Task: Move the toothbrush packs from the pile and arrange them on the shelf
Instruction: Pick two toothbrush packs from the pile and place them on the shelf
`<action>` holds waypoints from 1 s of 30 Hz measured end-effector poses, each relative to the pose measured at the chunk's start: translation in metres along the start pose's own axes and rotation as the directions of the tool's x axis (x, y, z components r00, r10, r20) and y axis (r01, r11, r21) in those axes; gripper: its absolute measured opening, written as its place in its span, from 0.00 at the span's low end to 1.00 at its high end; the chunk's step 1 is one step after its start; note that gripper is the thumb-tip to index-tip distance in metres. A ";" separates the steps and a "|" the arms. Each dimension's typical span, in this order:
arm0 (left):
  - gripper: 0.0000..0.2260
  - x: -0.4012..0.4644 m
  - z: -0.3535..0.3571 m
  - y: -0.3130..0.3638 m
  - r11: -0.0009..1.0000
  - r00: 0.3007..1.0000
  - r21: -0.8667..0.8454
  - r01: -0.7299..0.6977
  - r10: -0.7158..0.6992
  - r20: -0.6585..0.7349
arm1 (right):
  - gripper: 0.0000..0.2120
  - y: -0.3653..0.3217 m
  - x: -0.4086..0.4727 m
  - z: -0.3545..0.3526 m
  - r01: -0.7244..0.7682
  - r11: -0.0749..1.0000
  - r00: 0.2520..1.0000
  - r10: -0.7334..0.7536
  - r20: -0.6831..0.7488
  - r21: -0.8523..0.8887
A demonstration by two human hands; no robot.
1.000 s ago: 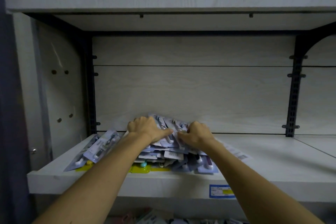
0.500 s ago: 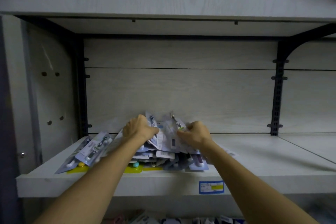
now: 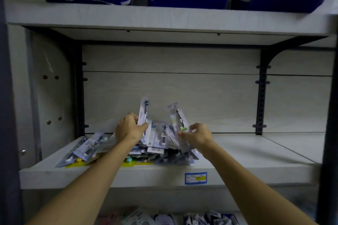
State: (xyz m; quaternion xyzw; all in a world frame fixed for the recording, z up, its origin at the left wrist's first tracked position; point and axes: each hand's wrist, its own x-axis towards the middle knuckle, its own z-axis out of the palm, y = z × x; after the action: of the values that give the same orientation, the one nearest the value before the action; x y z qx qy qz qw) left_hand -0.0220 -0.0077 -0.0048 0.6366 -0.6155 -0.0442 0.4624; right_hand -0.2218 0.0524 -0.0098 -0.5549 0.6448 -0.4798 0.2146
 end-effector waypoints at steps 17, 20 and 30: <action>0.12 -0.097 -0.037 0.011 0.984 0.999 -0.174 0.023 -0.014 0.052 | 0.26 0.021 -0.073 -0.025 -0.012 0.999 1.000 0.013 -0.023 0.036; 0.15 -0.100 -0.038 0.009 0.974 0.996 -0.224 0.046 -0.026 0.089 | 0.23 0.021 -0.083 -0.033 -0.038 0.999 0.998 0.040 -0.057 0.033; 0.13 -0.115 -0.027 0.022 0.896 0.967 -0.442 -0.035 0.143 0.213 | 0.20 0.026 -0.105 -0.056 -0.083 0.995 0.987 0.089 -0.131 0.049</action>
State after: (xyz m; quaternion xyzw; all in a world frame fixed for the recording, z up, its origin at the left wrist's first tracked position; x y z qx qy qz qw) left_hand -0.0487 0.1063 -0.0344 0.4782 -0.6701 -0.2356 0.5165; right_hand -0.2504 0.1684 -0.0340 -0.4883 0.6705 -0.5201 0.2037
